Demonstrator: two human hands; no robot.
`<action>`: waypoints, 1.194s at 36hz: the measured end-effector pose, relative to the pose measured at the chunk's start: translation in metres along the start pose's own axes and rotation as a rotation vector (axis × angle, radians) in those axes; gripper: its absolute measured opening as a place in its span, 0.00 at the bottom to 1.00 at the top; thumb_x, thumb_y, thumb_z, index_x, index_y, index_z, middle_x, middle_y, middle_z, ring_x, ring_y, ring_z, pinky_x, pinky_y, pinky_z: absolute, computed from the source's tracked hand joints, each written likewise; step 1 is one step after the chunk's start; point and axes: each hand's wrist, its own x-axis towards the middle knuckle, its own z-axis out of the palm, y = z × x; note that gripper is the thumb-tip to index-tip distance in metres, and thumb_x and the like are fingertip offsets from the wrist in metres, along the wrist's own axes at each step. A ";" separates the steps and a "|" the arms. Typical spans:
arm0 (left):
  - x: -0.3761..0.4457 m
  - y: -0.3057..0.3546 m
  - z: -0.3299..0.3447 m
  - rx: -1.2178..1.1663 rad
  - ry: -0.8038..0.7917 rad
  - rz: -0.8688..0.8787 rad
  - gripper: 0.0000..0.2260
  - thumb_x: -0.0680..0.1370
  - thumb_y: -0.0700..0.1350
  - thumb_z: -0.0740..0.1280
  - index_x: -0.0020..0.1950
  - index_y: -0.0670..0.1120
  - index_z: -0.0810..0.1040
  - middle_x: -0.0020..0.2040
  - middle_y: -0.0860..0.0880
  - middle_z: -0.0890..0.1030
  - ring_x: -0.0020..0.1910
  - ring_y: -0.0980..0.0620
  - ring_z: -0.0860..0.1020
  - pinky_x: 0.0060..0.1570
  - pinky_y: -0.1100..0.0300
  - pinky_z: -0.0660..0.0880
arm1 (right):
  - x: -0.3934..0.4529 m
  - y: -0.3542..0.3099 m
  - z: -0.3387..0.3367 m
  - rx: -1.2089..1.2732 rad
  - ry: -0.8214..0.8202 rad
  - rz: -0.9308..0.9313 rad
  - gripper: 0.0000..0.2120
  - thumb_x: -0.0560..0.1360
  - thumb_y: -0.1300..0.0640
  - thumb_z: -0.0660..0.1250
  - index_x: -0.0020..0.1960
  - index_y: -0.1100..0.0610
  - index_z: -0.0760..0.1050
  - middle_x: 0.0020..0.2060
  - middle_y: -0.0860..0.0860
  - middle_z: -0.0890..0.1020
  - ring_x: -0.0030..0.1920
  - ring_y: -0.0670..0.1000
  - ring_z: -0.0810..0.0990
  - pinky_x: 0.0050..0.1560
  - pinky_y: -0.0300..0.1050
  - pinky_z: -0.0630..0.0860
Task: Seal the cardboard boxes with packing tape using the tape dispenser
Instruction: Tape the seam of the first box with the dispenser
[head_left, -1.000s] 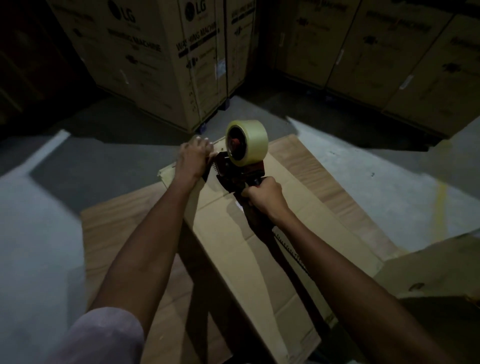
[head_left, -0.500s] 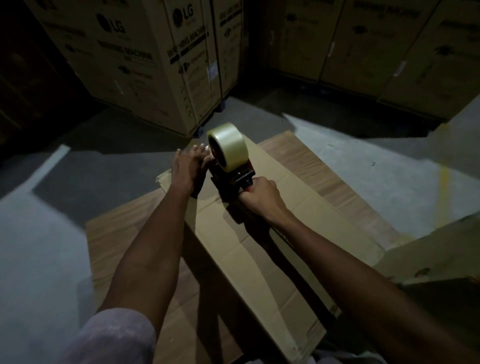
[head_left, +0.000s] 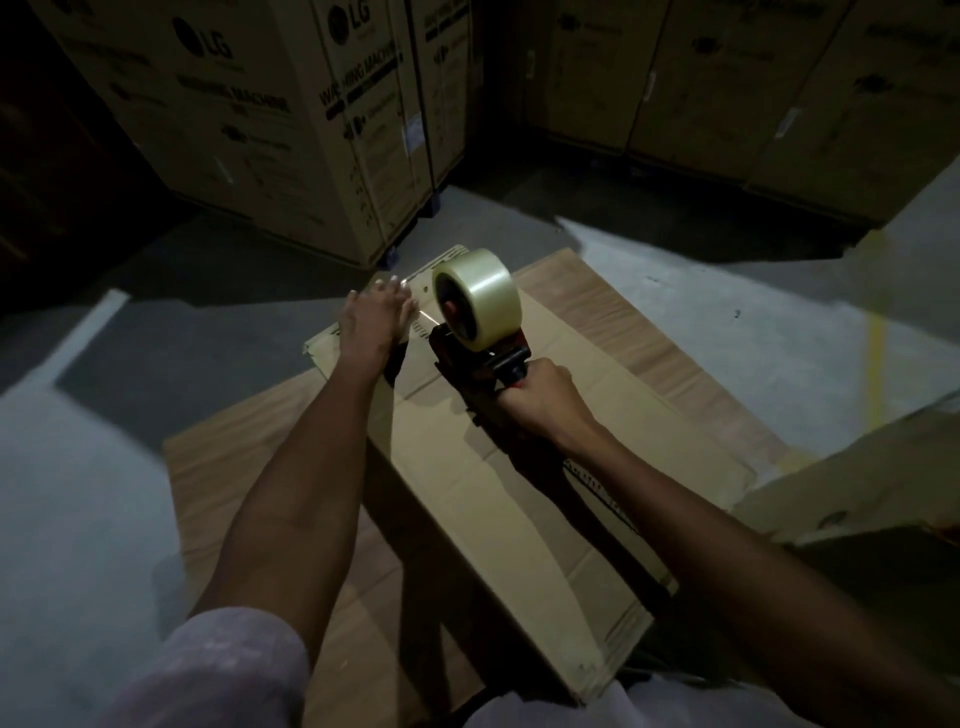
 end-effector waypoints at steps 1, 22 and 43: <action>-0.001 0.003 -0.002 0.010 -0.010 -0.010 0.21 0.87 0.50 0.52 0.77 0.44 0.68 0.77 0.42 0.69 0.74 0.42 0.69 0.68 0.45 0.66 | 0.000 -0.001 0.000 -0.009 0.006 0.002 0.14 0.76 0.49 0.69 0.43 0.60 0.80 0.40 0.58 0.84 0.40 0.59 0.83 0.43 0.54 0.82; -0.031 0.017 -0.002 -0.128 0.086 0.106 0.16 0.87 0.48 0.57 0.69 0.43 0.77 0.72 0.41 0.74 0.71 0.43 0.71 0.71 0.50 0.63 | -0.005 -0.002 -0.009 0.113 -0.041 0.039 0.06 0.67 0.52 0.72 0.38 0.55 0.79 0.33 0.51 0.84 0.32 0.50 0.83 0.29 0.39 0.73; -0.033 0.015 -0.001 -0.150 0.037 0.093 0.19 0.86 0.51 0.56 0.72 0.45 0.75 0.74 0.41 0.72 0.72 0.43 0.70 0.73 0.46 0.64 | -0.041 0.034 -0.021 0.058 -0.017 0.035 0.11 0.72 0.54 0.73 0.35 0.57 0.76 0.28 0.54 0.81 0.25 0.51 0.80 0.26 0.41 0.74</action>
